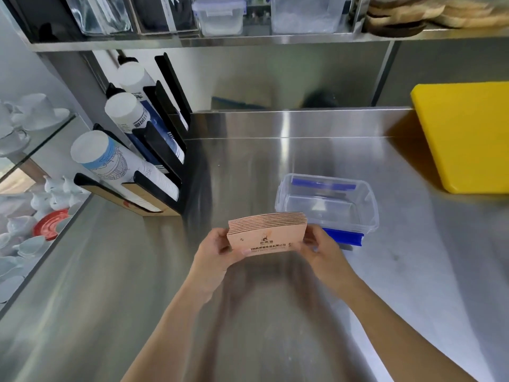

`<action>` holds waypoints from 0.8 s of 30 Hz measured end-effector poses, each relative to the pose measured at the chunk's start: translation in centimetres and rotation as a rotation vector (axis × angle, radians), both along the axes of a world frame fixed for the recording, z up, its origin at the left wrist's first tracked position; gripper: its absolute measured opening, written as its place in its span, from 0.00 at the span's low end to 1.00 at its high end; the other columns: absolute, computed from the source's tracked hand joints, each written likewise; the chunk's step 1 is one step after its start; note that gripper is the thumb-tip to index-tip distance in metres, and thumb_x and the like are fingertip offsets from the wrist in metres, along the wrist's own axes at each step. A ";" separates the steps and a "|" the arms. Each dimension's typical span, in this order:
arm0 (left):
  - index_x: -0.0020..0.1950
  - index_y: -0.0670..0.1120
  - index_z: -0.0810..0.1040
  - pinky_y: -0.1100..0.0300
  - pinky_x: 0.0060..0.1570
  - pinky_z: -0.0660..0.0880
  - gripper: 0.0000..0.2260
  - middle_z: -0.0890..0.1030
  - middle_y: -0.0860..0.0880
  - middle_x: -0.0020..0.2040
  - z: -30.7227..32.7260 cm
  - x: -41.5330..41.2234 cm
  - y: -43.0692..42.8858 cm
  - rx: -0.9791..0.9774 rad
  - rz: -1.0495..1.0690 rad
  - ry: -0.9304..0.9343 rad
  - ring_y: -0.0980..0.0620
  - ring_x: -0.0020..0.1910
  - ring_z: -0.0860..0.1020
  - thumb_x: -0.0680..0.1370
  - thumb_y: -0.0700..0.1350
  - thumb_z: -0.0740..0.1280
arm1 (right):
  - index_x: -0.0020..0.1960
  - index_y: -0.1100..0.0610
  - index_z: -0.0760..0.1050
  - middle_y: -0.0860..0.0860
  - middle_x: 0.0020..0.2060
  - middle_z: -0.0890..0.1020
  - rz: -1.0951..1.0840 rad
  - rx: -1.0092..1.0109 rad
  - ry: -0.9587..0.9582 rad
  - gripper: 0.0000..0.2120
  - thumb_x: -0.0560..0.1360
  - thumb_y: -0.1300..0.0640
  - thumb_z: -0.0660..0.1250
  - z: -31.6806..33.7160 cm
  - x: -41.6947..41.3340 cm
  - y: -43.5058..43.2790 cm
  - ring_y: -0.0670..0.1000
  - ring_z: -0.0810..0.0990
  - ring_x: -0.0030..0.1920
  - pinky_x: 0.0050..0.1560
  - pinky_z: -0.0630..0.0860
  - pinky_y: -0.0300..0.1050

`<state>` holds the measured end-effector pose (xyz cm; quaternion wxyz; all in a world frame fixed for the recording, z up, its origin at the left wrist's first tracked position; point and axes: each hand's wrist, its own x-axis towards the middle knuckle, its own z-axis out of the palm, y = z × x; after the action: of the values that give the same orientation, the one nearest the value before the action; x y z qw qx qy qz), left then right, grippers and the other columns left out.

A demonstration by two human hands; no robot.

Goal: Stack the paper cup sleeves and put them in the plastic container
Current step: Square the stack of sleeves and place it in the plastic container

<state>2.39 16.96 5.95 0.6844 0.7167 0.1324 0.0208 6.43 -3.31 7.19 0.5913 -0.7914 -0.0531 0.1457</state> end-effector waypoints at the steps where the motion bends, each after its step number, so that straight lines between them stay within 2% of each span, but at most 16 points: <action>1: 0.47 0.48 0.71 0.65 0.45 0.79 0.15 0.81 0.50 0.47 0.2 0.4 -0.7 -0.004 -0.011 -0.003 0.57 0.46 0.80 0.69 0.31 0.69 | 0.61 0.53 0.69 0.42 0.52 0.78 -0.001 -0.005 -0.012 0.15 0.76 0.62 0.63 0.2 0.0 -0.3 0.46 0.76 0.58 0.62 0.73 0.45; 3: 0.46 0.50 0.68 0.64 0.48 0.76 0.15 0.79 0.53 0.48 0.3 1.1 -2.3 0.017 -0.011 -0.013 0.58 0.48 0.77 0.72 0.31 0.66 | 0.64 0.54 0.67 0.45 0.55 0.77 -0.016 -0.048 -0.063 0.16 0.77 0.62 0.60 0.6 -0.1 -0.9 0.48 0.75 0.61 0.65 0.73 0.49; 6: 0.51 0.48 0.66 0.68 0.50 0.72 0.11 0.76 0.58 0.49 0.5 2.0 -4.3 0.108 -0.033 -0.028 0.62 0.49 0.75 0.75 0.35 0.63 | 0.67 0.54 0.65 0.46 0.58 0.76 -0.033 -0.062 -0.130 0.18 0.78 0.63 0.57 1.2 0.2 -2.0 0.45 0.74 0.61 0.63 0.71 0.42; 8: 0.56 0.46 0.66 0.73 0.49 0.72 0.11 0.75 0.60 0.50 1.0 2.8 -5.3 0.146 -0.057 -0.036 0.64 0.50 0.74 0.76 0.36 0.62 | 0.66 0.54 0.67 0.47 0.56 0.77 -0.031 -0.077 -0.143 0.17 0.79 0.64 0.56 1.6 0.9 -2.8 0.46 0.75 0.58 0.58 0.71 0.36; 9: 0.58 0.46 0.68 0.71 0.50 0.72 0.12 0.76 0.60 0.51 1.3 3.3 -5.7 0.157 -0.062 -0.034 0.63 0.51 0.75 0.77 0.37 0.61 | 0.65 0.54 0.68 0.46 0.54 0.78 -0.037 -0.089 -0.142 0.16 0.79 0.64 0.56 1.9 1.3 -3.2 0.46 0.76 0.57 0.56 0.71 0.36; 12: 0.59 0.45 0.72 0.63 0.51 0.70 0.12 0.79 0.54 0.51 2.5 5.1 -7.2 0.171 -0.026 0.010 0.54 0.52 0.77 0.76 0.38 0.63 | 0.62 0.57 0.70 0.49 0.50 0.79 -0.122 -0.100 -0.107 0.13 0.78 0.63 0.57 2.4 2.8 -4.3 0.50 0.77 0.54 0.57 0.73 0.43; 15: 0.54 0.43 0.77 0.61 0.48 0.72 0.11 0.81 0.48 0.50 3.8 7.5 -8.3 0.138 0.007 0.080 0.49 0.50 0.77 0.73 0.38 0.66 | 0.55 0.63 0.73 0.60 0.53 0.81 -0.219 -0.109 -0.026 0.09 0.77 0.62 0.59 2.8 4.7 -5.4 0.59 0.77 0.55 0.60 0.73 0.53; 16: 0.53 0.43 0.77 0.60 0.49 0.71 0.10 0.81 0.46 0.50 4.3 8.3 -8.6 0.120 0.002 0.103 0.48 0.50 0.78 0.72 0.37 0.67 | 0.55 0.63 0.74 0.60 0.53 0.81 -0.239 -0.100 0.010 0.09 0.77 0.62 0.60 3.0 5.3 -5.8 0.59 0.77 0.55 0.60 0.73 0.53; 19: 0.54 0.42 0.78 0.60 0.47 0.70 0.10 0.81 0.47 0.51 5.6 10.4 -9.7 0.090 -0.048 0.172 0.49 0.49 0.77 0.73 0.38 0.67 | 0.57 0.62 0.76 0.54 0.52 0.81 -0.295 0.000 0.128 0.11 0.75 0.65 0.62 3.7 7.1 -6.8 0.53 0.77 0.51 0.53 0.73 0.43; 21: 0.56 0.41 0.77 0.60 0.48 0.68 0.11 0.80 0.49 0.50 6.1 11.5 -10.4 0.098 -0.062 0.225 0.50 0.50 0.75 0.74 0.38 0.65 | 0.57 0.63 0.77 0.51 0.49 0.80 -0.327 0.026 0.178 0.12 0.75 0.66 0.62 3.9 8.1 -7.2 0.51 0.76 0.47 0.49 0.72 0.41; 22: 0.57 0.41 0.77 0.59 0.49 0.67 0.11 0.79 0.49 0.50 6.2 12.1 -10.7 0.112 -0.063 0.254 0.50 0.50 0.74 0.75 0.38 0.64 | 0.56 0.63 0.77 0.51 0.46 0.80 -0.342 0.018 0.198 0.11 0.74 0.67 0.63 3.8 8.7 -7.3 0.50 0.76 0.44 0.47 0.72 0.41; 24: 0.58 0.41 0.75 0.59 0.50 0.66 0.12 0.77 0.49 0.49 6.0 13.2 -11.0 0.156 -0.066 0.314 0.50 0.49 0.73 0.75 0.39 0.64 | 0.50 0.63 0.77 0.51 0.36 0.78 -0.384 0.025 0.233 0.07 0.73 0.67 0.65 3.5 9.6 -7.5 0.47 0.72 0.32 0.36 0.69 0.38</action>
<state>15.58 5.92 11.92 0.5978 0.7660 0.2123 -0.1036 16.00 -10.79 10.72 0.6199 -0.7575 0.1656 0.1203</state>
